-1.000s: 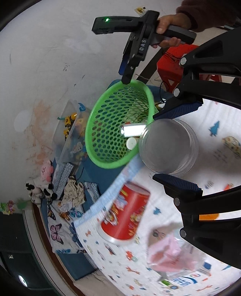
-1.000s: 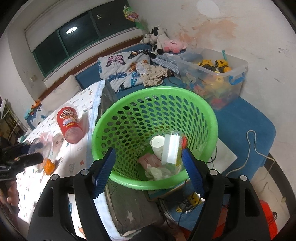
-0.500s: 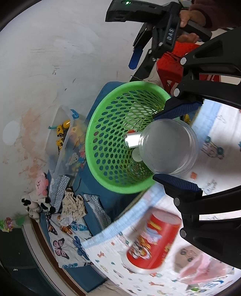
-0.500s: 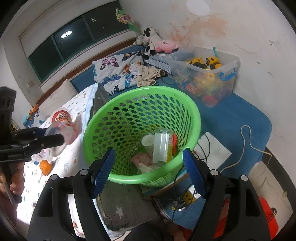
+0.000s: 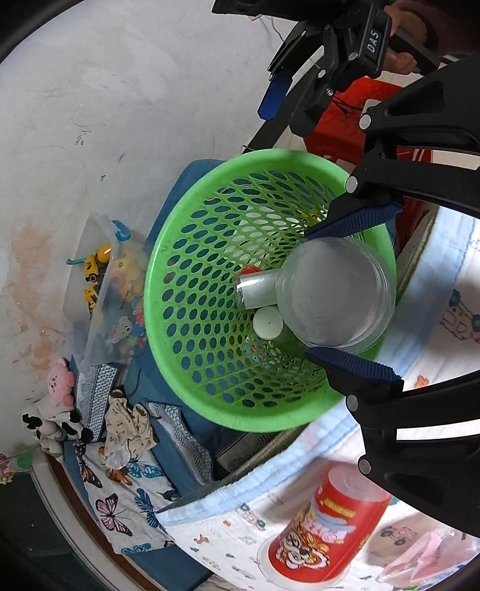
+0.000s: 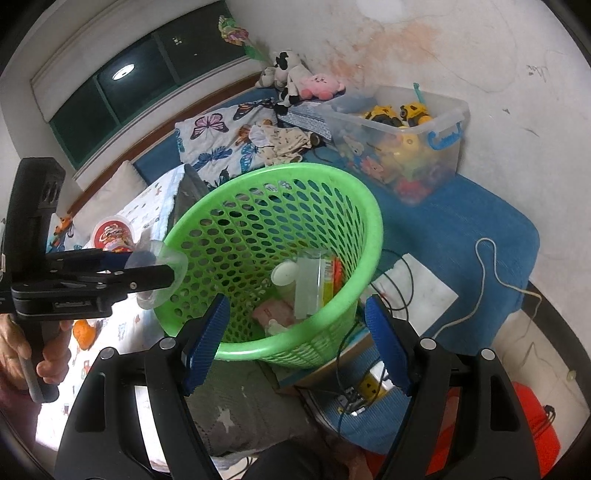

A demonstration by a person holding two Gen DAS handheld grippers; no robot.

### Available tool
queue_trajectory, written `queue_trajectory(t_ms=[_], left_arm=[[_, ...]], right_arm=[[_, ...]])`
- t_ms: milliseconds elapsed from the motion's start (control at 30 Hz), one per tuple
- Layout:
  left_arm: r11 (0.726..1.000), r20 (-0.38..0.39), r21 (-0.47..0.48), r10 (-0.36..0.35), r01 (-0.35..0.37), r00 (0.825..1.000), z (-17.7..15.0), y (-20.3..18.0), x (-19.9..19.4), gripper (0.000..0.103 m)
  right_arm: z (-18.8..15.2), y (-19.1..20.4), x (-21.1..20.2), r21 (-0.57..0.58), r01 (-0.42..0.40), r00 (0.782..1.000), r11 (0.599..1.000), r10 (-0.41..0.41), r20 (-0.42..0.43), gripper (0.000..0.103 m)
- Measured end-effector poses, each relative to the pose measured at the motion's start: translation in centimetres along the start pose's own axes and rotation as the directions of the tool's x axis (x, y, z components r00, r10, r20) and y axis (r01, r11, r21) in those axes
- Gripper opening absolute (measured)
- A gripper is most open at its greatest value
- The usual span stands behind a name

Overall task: Collect trash
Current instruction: 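Carry the clear lid to the green basket and release it with the left tool, then move the left tool back to the bed and grasp the orange peel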

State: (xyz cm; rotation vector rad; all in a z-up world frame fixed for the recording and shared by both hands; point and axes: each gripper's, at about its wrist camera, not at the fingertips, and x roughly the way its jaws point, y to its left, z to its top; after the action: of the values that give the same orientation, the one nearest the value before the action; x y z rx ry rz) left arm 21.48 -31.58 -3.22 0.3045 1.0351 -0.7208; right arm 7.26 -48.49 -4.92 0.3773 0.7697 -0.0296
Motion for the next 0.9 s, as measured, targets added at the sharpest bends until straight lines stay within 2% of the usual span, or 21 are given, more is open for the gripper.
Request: queue_trajectory(t_ms=[300, 533, 600, 733, 900], left_arm=[[1.0, -0.029, -0.008, 0.007, -0.007, 1.0, 0.3, -0.3, 1.4, 0.057], [0.999, -0.015, -0.042, -0.028, 0.027, 1.0, 0.5, 0.1, 1.3, 0.06], [0.998, 0.004, -0.053, -0.042, 0.042, 0.999, 0.1, 0.2, 0.6, 0.066], [0.997, 0.048, -0.067, -0.044, 0.048, 0.998, -1.1, 0.7, -1.5, 0.066], [0.996, 0.095, -0.086, 0.007, 0.001, 0.995, -3.8, 2.2, -4.4, 0.066]], right_arm=[[-0.1, -0.3, 0.1, 0.01, -0.001, 1.0, 1.0, 0.001, -0.004, 0.076], [-0.2, -0.4, 0.1, 0.01, -0.001, 1.0, 1.0, 0.001, -0.003, 0.076], [-0.3, -0.3, -0.1, 0.009, -0.003, 1.0, 1.0, 0.003, -0.001, 0.076], [-0.3, 0.4, -0.5, -0.005, -0.012, 1.0, 1.0, 0.012, 0.005, 0.076], [-0.4, 1.9, -0.9, -0.032, -0.025, 1.0, 0.999, 0.026, 0.013, 0.08]])
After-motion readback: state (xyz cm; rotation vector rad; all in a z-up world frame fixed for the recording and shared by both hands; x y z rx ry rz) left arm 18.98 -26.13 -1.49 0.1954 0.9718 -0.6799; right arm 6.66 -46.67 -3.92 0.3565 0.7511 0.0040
